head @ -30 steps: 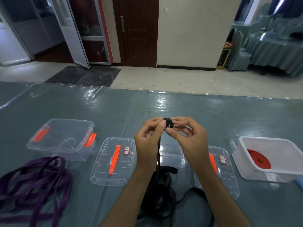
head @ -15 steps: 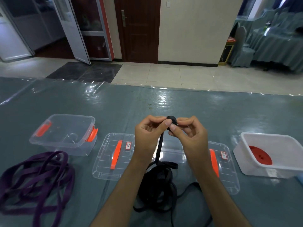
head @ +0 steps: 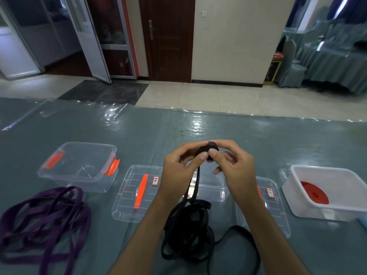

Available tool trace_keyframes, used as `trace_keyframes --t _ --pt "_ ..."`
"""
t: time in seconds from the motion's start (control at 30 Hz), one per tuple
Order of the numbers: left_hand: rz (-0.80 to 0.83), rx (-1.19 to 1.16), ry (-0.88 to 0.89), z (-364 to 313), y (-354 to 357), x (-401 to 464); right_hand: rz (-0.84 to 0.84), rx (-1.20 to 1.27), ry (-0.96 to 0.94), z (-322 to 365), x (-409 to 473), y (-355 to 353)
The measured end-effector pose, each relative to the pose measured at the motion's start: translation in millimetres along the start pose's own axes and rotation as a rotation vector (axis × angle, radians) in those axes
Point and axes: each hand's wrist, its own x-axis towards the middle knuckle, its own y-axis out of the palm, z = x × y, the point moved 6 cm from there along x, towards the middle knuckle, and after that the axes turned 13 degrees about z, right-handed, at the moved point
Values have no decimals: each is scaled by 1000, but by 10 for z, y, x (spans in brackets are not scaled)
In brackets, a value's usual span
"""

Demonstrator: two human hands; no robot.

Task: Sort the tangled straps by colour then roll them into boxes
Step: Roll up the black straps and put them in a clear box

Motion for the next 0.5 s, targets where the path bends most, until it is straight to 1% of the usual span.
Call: trace_keyframes --t 0.07,0.17,0.27,0.37,0.5 --pt "-48 -39 -9 -34 21 5 -35 -23 -19 43 34 -29" --pt "-136 -125 8 -77 -2 2 -46 111 -46 104 68 10" --pt "-138 -184 23 -109 -16 17 -44 200 -43 134 46 86" --pt "-117 -143 34 -146 -52 45 -25 269 6 79 1 90" --pt "-147 -76 36 -123 -111 55 5 136 49 17 -18 20"
